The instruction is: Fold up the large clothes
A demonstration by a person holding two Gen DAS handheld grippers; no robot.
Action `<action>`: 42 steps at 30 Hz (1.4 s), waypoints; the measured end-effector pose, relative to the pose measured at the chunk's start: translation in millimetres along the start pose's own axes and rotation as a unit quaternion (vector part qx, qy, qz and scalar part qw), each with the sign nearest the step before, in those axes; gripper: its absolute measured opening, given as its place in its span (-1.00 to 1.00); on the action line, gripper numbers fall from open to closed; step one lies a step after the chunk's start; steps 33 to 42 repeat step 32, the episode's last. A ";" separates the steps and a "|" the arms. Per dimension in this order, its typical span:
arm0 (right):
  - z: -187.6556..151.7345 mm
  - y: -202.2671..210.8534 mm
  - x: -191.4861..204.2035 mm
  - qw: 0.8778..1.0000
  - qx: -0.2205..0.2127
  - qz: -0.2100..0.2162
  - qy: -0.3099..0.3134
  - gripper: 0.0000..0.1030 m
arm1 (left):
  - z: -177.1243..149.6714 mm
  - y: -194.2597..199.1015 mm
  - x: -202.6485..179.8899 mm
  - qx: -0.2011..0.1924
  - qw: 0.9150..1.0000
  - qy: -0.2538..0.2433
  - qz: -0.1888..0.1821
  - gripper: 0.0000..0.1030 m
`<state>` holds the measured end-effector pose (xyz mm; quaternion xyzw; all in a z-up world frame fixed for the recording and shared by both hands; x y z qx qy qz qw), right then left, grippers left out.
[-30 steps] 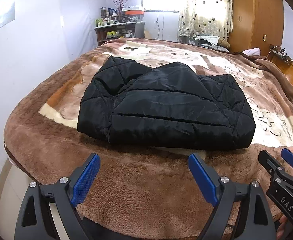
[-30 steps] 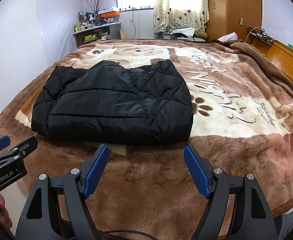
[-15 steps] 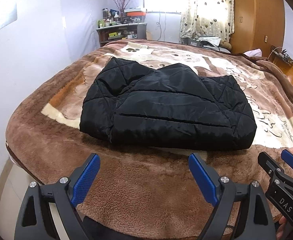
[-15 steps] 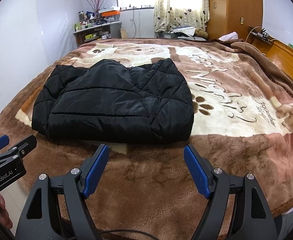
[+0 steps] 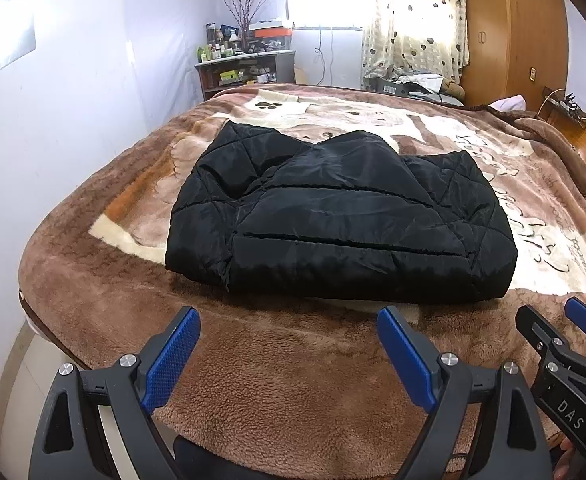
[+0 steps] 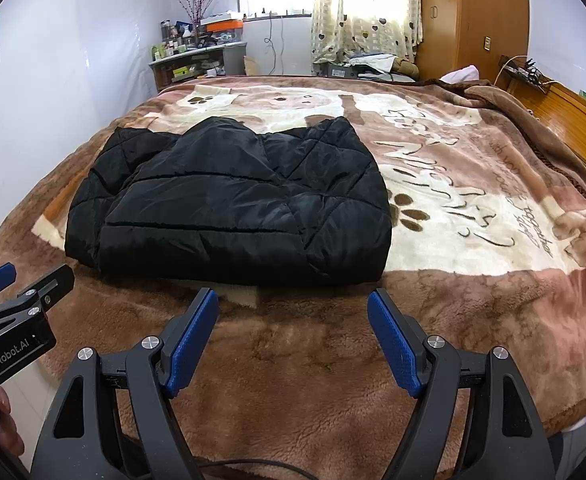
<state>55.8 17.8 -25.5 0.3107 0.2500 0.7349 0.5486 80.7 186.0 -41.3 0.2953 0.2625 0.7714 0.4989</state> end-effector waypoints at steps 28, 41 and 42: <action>-5.4 -3.5 -5.2 1.000 0.007 0.001 -0.005 0.50 | -5.6 -2.4 -5.4 0.001 1.000 -0.006 0.000 0.75; -5.7 -3.7 -5.5 1.000 0.008 0.001 -0.005 0.50 | -5.5 -0.4 -6.3 -0.001 1.000 -0.007 0.000 0.75; -5.7 -3.7 -5.5 1.000 0.008 0.001 -0.005 0.50 | -5.5 -0.4 -6.3 -0.001 1.000 -0.007 0.000 0.75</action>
Point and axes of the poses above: each gripper's, at about its wrist camera, not at the fingertips, and y roughly against the way its jaws point, x to its left, z to its top, the point moved 8 cm from there along -y, roughly the way its jaws point, and after that the axes turned 11 degrees about z, right-handed, at the moved point
